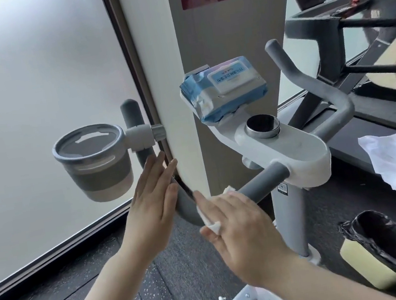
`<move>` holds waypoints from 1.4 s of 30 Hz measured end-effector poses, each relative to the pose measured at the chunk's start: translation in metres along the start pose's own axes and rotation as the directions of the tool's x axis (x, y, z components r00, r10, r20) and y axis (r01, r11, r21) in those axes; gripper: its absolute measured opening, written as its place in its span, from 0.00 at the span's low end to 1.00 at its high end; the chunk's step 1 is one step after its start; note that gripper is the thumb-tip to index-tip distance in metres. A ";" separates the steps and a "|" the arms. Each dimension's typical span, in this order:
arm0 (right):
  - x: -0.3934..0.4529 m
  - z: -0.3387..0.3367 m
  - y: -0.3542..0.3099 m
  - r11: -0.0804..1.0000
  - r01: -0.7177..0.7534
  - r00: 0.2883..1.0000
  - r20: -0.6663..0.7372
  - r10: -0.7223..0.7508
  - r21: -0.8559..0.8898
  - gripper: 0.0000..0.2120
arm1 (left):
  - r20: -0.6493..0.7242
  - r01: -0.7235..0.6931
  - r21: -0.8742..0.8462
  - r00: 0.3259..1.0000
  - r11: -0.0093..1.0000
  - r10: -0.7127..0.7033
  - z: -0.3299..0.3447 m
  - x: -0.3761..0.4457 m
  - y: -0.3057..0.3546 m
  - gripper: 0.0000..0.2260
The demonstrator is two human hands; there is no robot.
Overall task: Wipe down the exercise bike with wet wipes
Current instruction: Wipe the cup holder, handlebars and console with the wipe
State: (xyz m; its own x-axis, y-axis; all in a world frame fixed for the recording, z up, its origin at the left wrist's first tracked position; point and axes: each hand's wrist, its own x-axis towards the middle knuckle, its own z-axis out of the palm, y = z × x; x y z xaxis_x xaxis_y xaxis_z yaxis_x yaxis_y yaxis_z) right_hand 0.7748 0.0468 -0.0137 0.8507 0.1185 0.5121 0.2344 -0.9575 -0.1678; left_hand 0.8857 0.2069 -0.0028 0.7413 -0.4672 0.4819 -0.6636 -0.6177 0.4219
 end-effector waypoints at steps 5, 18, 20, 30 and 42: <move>0.024 -0.013 -0.001 0.985 -0.114 0.992 0.044 0.121 -0.127 0.27 | 0.069 0.003 0.065 0.998 0.998 -0.008 -0.012 -0.009 0.001 0.25; 0.001 -0.017 0.084 0.980 -0.185 0.983 -0.011 0.185 -0.075 0.31 | 0.042 0.053 0.025 0.998 0.998 -0.055 -0.011 -0.010 0.005 0.26; 0.003 -0.012 0.084 0.960 -0.275 0.960 -0.061 0.272 -0.050 0.31 | 0.014 0.093 0.001 0.996 0.996 -0.093 -0.008 -0.009 0.010 0.26; -0.024 0.002 0.098 0.981 -0.149 0.983 -0.126 0.134 -0.121 0.26 | 0.018 0.273 -0.016 0.962 0.962 -0.272 0.005 -0.007 0.034 0.28; -0.012 -0.011 0.084 0.961 0.266 0.962 0.044 -0.270 0.079 0.27 | -0.042 0.328 0.097 0.945 0.940 -0.325 0.015 -0.017 0.057 0.25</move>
State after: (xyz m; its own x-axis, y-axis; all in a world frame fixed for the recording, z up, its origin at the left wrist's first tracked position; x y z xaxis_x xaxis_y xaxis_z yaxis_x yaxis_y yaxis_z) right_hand 0.7796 -0.0375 -0.0247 0.7756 0.3844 0.5007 0.4891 -0.8674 -0.0916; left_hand 0.8367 0.1704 0.0016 0.9118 -0.2137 0.3507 -0.3709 -0.7952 0.4797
